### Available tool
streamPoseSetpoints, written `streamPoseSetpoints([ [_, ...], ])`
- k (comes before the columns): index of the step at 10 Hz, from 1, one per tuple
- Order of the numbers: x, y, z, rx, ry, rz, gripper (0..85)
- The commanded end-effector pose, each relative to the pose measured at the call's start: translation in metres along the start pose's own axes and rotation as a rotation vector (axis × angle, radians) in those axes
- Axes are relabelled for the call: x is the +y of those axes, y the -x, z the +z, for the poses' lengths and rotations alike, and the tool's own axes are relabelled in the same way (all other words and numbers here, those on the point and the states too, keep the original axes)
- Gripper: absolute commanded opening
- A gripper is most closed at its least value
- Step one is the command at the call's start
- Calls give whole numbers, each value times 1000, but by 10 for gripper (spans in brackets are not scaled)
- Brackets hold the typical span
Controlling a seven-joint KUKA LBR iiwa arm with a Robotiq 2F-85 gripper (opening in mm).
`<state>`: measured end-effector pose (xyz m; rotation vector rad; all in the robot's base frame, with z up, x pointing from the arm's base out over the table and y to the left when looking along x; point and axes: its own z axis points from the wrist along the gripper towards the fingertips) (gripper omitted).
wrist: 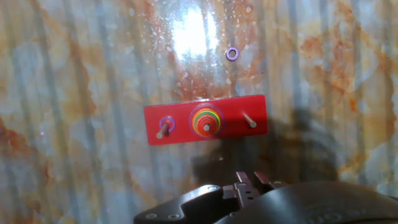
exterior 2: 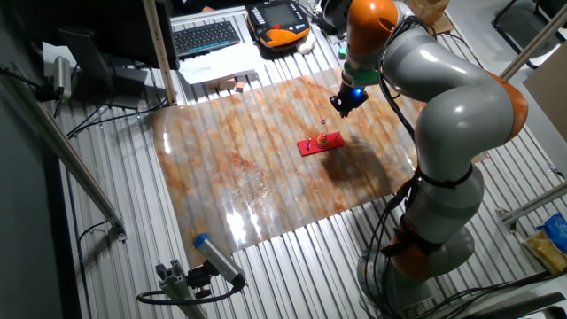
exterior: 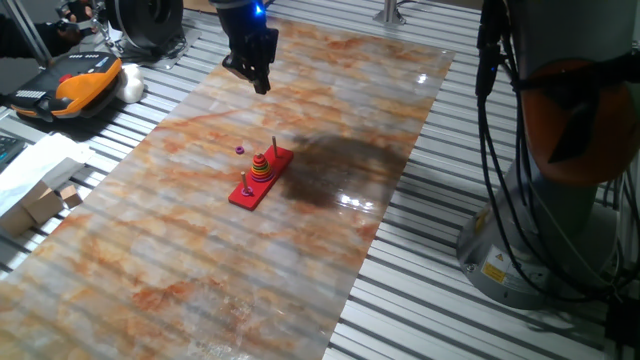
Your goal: Take out one Hanoi block and throw it aside
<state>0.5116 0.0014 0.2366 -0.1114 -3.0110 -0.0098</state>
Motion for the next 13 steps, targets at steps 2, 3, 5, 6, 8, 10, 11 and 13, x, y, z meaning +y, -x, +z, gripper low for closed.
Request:
streamPoseSetpoints([
  [2, 0, 0, 0, 7, -1, -19, 170],
  [3, 0, 0, 0, -1, 14, -8, 170],
  [5, 0, 0, 0, 4, 41, 11, 170],
  [6, 0, 0, 0, 13, 54, 16, 170],
  [8, 0, 0, 0, 6, 8, 25, 170],
  [10, 0, 0, 0, 26, -35, 23, 170],
  [11, 0, 0, 0, 10, -30, 25, 170],
  [13, 0, 0, 0, -59, -2, 13, 170],
])
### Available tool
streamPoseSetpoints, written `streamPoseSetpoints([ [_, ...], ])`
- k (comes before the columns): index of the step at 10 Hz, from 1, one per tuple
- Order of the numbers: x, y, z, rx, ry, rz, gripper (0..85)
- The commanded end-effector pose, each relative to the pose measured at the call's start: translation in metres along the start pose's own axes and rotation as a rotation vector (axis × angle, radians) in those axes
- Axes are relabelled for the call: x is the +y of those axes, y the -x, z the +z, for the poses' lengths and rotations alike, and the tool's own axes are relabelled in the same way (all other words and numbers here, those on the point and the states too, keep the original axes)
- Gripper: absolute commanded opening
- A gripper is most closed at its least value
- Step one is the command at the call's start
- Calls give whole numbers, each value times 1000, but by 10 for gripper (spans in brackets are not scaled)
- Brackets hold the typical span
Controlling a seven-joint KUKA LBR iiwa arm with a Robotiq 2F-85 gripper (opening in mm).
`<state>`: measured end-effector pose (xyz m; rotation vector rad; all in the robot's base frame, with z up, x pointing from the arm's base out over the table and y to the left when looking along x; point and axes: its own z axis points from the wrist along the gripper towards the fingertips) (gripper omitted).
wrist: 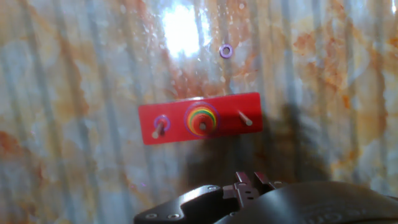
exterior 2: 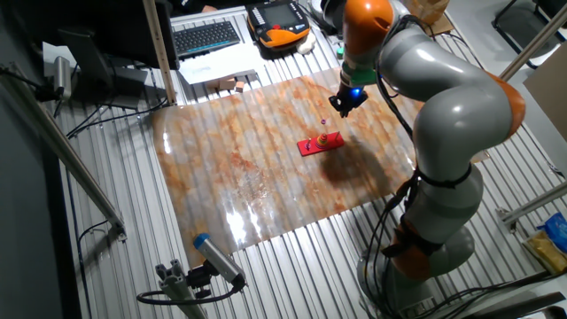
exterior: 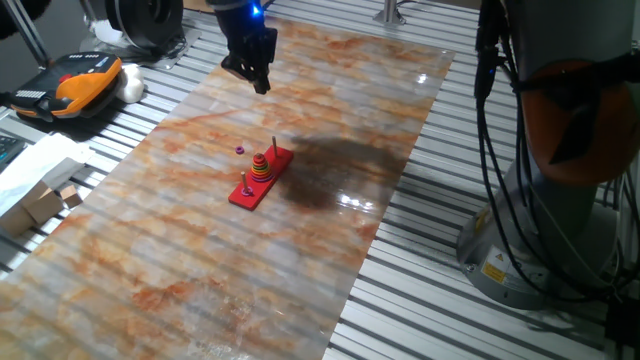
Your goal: Take out one Hanoi block and throw it aside
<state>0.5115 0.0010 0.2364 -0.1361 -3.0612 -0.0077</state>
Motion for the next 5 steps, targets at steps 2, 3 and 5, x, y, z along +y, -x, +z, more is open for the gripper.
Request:
streamPoseSetpoints([
  [2, 0, 0, 0, -22, -33, 15, 170],
  [3, 0, 0, 0, -24, -44, 6, 170],
  [5, 0, 0, 0, -9, -8, 39, 170],
])
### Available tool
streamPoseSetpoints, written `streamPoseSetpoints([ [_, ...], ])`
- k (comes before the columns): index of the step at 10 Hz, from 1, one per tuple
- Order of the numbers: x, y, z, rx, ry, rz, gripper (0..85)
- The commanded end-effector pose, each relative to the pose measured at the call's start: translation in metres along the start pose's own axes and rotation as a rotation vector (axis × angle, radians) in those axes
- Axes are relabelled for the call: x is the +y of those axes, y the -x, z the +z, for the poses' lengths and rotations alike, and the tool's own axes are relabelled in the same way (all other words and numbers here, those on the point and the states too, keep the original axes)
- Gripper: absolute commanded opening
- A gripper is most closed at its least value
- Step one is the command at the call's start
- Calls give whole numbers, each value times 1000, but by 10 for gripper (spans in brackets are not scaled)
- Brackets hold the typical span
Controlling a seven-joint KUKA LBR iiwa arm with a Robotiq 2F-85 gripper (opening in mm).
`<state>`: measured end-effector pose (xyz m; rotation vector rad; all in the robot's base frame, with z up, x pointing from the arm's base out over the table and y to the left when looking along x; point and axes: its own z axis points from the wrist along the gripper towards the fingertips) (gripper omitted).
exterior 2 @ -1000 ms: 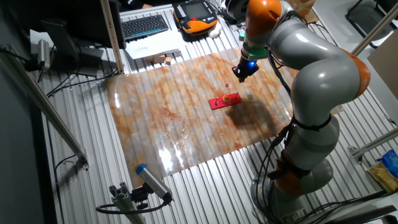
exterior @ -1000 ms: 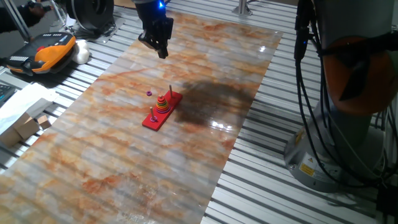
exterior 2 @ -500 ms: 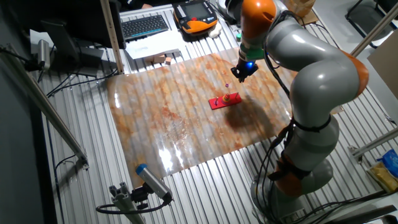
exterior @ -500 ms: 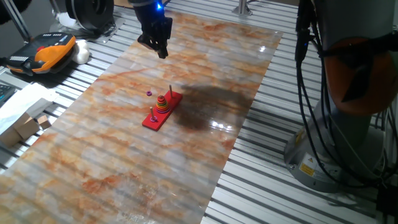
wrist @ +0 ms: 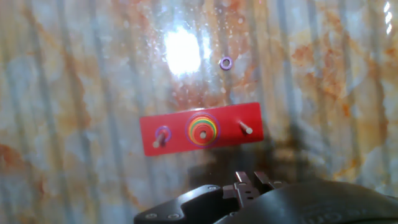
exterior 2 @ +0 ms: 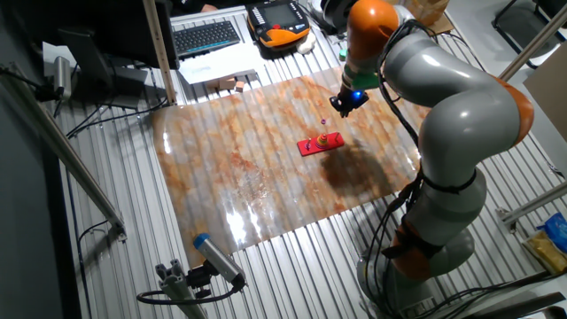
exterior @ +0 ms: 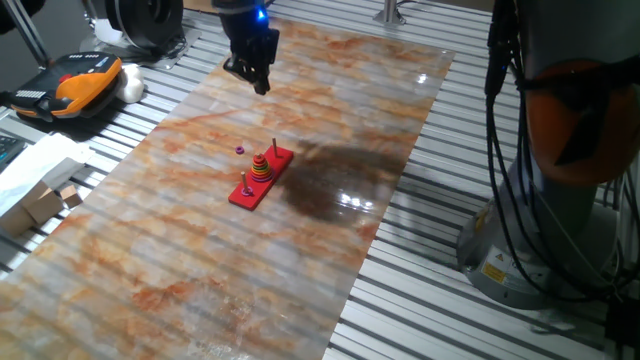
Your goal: Take out one Hanoi block and throw it aside
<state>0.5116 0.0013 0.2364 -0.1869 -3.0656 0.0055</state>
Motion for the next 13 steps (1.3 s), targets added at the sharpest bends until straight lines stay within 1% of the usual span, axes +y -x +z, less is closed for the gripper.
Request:
streamPoseSetpoints([
  [1, 0, 0, 0, 5, 5, 2, 170],
  [2, 3, 1, 1, -15, -7, 23, 340],
  [3, 8, 4, 7, -28, -34, 50, 340],
  [4, 15, 6, 15, -34, -53, 67, 510],
  [5, 20, 13, 24, -35, -58, 58, 510],
  [6, 23, 19, 37, -25, -49, 44, 510],
  [7, 25, 26, 57, -14, -33, 33, 510],
  [8, 27, 29, 70, -15, -30, 30, 510],
  [9, 30, 31, 79, -19, -27, 30, 510],
  [10, 32, 32, 86, -12, -32, 23, 510],
  [11, 35, 30, 100, -21, -9, 28, 510],
  [12, 36, 29, 112, -35, -7, 28, 510],
  [13, 37, 29, 121, -40, 10, 32, 510],
])
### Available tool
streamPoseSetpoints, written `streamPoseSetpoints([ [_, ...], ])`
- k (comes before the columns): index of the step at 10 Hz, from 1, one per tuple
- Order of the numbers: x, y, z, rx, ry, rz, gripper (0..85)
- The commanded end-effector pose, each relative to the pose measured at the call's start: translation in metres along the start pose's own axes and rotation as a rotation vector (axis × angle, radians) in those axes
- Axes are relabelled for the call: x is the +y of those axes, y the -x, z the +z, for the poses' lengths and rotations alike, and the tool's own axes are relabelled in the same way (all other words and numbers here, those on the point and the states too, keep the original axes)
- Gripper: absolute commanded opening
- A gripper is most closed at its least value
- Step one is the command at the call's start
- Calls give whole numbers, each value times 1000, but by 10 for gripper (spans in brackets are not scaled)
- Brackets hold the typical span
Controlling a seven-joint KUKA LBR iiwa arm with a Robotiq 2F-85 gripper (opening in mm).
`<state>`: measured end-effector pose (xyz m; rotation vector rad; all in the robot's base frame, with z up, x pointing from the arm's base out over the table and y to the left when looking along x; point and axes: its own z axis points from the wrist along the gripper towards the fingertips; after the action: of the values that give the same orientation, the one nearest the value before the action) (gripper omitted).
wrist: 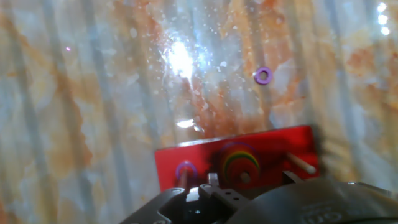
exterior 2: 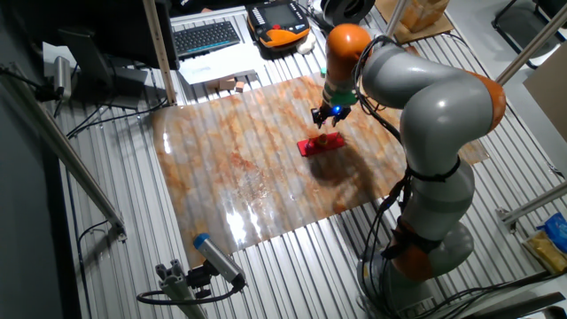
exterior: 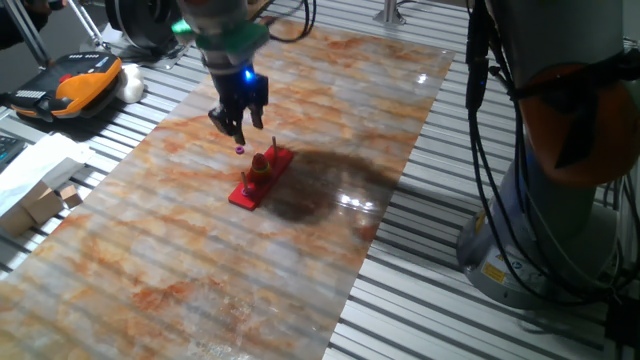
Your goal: Take out one Hanoi block and throw it aside
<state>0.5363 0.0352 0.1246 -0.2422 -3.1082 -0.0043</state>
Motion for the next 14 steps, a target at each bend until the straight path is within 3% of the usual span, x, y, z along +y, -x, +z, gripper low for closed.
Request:
streamPoseSetpoints([
  [1, 1, 0, 19, -7, -2, -1, 510],
  [2, 0, 0, 23, -12, -16, -13, 510],
  [5, -5, 3, 31, -20, -4, -21, 510],
  [14, -5, -5, 47, -63, -4, -10, 510],
])
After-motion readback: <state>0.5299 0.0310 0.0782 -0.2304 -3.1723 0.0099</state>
